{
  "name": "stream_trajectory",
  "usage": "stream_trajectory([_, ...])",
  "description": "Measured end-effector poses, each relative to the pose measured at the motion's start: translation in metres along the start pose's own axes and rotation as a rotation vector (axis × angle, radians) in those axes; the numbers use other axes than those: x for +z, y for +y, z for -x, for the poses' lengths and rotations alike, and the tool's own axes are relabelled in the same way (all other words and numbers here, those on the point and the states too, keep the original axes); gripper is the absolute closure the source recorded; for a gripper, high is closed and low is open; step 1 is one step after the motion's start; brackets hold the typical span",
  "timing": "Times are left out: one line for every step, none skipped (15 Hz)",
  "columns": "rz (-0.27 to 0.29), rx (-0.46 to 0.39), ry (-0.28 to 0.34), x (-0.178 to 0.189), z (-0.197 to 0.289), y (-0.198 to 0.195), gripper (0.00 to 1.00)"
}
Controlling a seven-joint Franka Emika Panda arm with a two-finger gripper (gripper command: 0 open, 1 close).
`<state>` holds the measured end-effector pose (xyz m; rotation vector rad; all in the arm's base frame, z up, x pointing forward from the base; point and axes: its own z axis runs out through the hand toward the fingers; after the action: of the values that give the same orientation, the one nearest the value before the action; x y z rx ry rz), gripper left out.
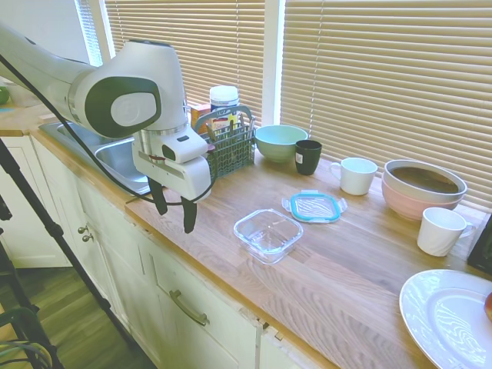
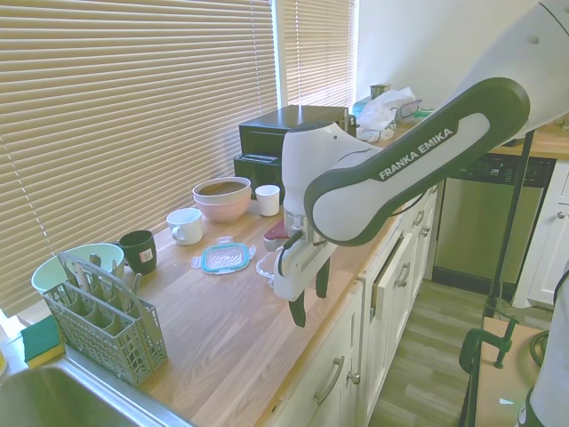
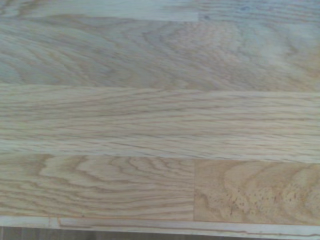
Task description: Cover the lid of the food container
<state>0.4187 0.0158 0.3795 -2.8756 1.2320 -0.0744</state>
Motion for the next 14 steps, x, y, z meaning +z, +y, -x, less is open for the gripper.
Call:
stream_trajectory([0.000,0.000,0.000,0.000,0.000,0.000,0.00])
stream_trajectory([0.001,0.000,-0.001,0.000,0.000,0.000,0.00])
stream_trajectory([0.004,-0.001,-0.001,0.000,0.000,0.000,0.00])
stream_trajectory([0.007,-0.004,-0.001,0.000,0.000,0.001,0.00])
stream_trajectory([0.011,-0.006,-0.001,-0.001,0.001,0.001,0.00])
stream_trajectory([0.016,-0.009,-0.003,-0.002,0.002,0.001,0.00])
stream_trajectory([0.021,-0.012,-0.003,-0.004,0.002,0.000,0.00])
stream_trajectory([0.025,-0.017,-0.002,-0.007,0.001,-0.001,0.00])
stream_trajectory([0.029,-0.020,0.001,-0.012,0.000,-0.002,0.00])
stream_trajectory([0.031,-0.022,0.003,-0.016,-0.001,-0.004,0.00])
stream_trajectory([0.031,-0.024,0.006,-0.019,-0.002,-0.005,0.00])
stream_trajectory([0.030,-0.026,0.012,-0.024,-0.004,-0.006,0.00])
stream_trajectory([0.028,-0.025,0.022,-0.028,-0.007,-0.006,0.00])
stream_trajectory([0.025,-0.020,0.034,-0.033,-0.012,-0.006,0.00])
